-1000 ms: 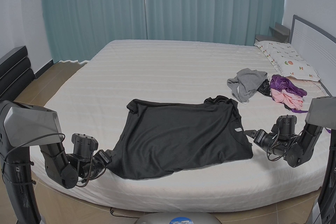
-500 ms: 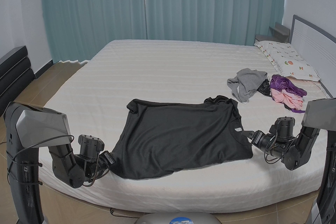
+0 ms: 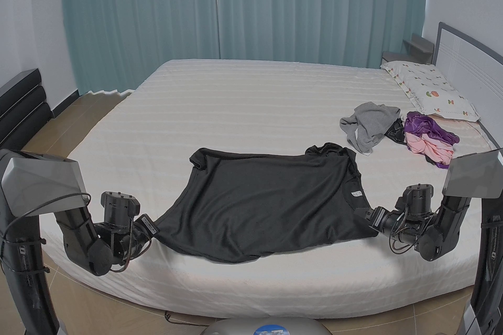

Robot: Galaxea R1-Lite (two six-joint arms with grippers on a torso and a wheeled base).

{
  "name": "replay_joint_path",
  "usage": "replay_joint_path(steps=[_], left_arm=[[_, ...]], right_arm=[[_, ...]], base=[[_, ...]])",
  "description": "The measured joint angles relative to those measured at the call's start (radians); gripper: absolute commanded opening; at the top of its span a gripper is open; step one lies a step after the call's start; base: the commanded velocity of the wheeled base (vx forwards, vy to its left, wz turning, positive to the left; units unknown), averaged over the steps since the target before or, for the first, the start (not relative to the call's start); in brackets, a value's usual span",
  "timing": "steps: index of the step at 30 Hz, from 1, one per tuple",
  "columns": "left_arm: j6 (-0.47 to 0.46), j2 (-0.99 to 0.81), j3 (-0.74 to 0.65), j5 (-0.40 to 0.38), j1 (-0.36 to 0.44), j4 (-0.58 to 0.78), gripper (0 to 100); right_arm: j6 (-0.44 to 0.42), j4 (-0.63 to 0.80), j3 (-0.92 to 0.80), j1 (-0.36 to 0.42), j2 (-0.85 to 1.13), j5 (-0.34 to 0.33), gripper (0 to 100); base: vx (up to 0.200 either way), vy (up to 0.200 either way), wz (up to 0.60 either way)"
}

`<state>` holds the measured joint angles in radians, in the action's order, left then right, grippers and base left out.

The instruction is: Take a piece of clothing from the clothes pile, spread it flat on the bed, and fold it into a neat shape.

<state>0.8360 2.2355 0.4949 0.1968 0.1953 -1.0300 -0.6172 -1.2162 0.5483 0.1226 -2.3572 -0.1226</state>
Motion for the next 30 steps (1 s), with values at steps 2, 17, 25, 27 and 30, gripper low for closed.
replay_joint_path(steps=[2,17,25,27,30], left_arm=[[-0.003,-0.029,-0.007,-0.001,-0.007,0.008,0],[-0.007,-0.092,-0.018,-0.003,-0.026,0.009,0],[-0.007,-0.091,-0.019,-0.004,-0.024,0.01,0],[-0.007,-0.091,-0.019,-0.004,-0.024,0.01,0],[-0.007,-0.091,-0.019,-0.004,-0.024,0.01,0]], right_arm=[[0.012,0.006,0.007,0.014,-0.008,0.002,100],[0.158,0.106,0.069,0.039,-0.031,0.075,100],[0.202,0.108,0.018,-0.011,-0.01,0.076,100],[0.207,0.107,0.008,-0.013,-0.008,0.073,100],[0.209,0.108,0.0,-0.008,-0.01,0.068,100]], base=[[0.0,0.0,0.0],[0.0,0.0,0.0],[0.0,0.0,0.0],[0.0,0.0,0.0],[0.0,0.0,0.0]])
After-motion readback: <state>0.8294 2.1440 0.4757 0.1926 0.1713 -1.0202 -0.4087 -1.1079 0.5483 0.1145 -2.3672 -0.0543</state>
